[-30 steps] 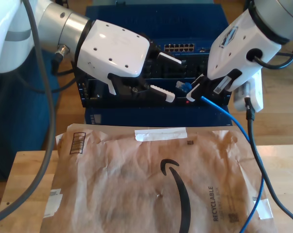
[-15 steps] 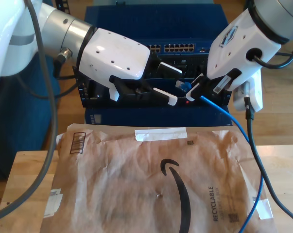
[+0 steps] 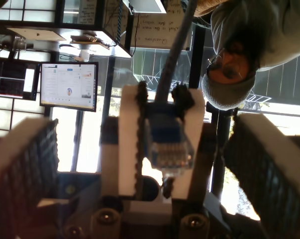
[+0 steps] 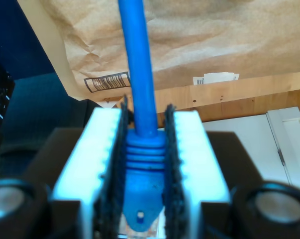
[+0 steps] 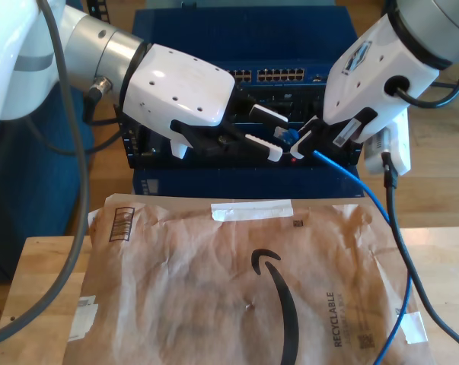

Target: Grab the cable and plug it in

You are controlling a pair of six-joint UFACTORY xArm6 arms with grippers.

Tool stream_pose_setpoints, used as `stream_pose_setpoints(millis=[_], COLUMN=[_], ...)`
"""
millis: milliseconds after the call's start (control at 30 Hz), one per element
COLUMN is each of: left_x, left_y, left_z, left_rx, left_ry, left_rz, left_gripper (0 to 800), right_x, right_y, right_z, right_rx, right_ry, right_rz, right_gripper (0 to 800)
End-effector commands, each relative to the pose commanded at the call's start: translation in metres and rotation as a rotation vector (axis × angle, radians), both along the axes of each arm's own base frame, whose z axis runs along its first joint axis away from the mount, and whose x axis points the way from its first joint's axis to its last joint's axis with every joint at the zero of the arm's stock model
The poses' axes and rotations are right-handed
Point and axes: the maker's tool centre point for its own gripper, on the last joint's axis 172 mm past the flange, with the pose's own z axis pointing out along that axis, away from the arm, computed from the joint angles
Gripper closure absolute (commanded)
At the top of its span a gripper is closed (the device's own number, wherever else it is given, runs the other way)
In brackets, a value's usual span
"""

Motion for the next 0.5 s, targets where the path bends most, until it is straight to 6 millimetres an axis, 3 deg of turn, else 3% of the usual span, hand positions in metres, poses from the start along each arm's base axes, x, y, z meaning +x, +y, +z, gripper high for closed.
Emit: stream_pose_setpoints(millis=[300, 500], left_x=[-0.0001, 0.0001], left_y=[0.0007, 0.0011], left_z=[-0.0004, 0.0006], left_rx=[-0.003, -0.004], left_ry=[-0.017, -0.018], left_rz=[-0.005, -0.003], left_gripper=[429, 536], right_x=[-0.0008, -0.0011], right_y=[0.0032, 0.0045], right_z=[-0.0009, -0.0001], right_rx=[0.001, 0.007], right_ry=[0.002, 0.003], right_rz=[0.007, 0.007], right_gripper=[796, 796])
